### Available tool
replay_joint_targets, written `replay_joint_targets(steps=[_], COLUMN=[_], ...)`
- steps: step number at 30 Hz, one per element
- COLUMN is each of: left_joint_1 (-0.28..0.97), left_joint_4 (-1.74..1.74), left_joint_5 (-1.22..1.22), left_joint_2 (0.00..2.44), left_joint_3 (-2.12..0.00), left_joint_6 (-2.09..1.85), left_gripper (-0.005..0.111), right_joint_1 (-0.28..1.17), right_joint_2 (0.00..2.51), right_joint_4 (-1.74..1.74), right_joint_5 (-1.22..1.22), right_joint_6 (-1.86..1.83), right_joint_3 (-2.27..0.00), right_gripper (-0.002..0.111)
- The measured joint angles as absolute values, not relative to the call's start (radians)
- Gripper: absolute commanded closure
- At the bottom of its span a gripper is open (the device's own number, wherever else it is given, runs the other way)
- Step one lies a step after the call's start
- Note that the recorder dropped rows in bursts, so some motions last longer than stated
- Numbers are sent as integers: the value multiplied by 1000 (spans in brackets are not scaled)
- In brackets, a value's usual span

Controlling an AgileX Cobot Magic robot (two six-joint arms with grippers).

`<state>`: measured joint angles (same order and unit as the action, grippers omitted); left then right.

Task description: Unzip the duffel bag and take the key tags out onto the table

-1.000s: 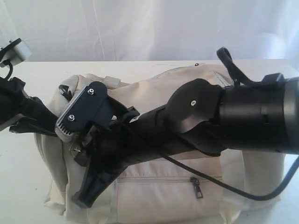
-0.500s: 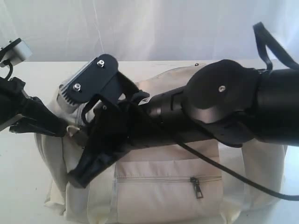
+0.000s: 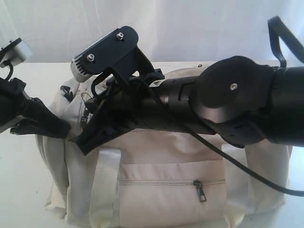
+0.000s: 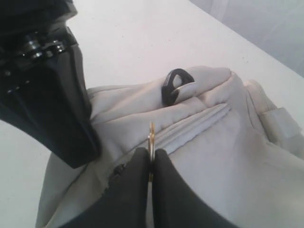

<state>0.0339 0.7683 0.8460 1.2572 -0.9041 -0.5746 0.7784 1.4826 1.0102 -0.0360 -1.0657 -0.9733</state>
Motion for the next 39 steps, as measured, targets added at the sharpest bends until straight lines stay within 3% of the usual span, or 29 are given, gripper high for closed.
replay_joint_targets(steps=[30, 39], left_joint_1=[34, 34], left_joint_4=[767, 767], left_joint_5=[838, 838], left_joint_2=[1257, 1257], left_joint_3=[-904, -904], left_joint_6=[-576, -576], left_gripper=[107, 107], right_joint_1=[778, 715], right_joint_2=[1699, 1757], right_joint_4=[1008, 1014], right_joint_5=[164, 99], right_joint_6=[-1066, -1066], right_joint_3=[-1161, -1226], right_gripper=[108, 108])
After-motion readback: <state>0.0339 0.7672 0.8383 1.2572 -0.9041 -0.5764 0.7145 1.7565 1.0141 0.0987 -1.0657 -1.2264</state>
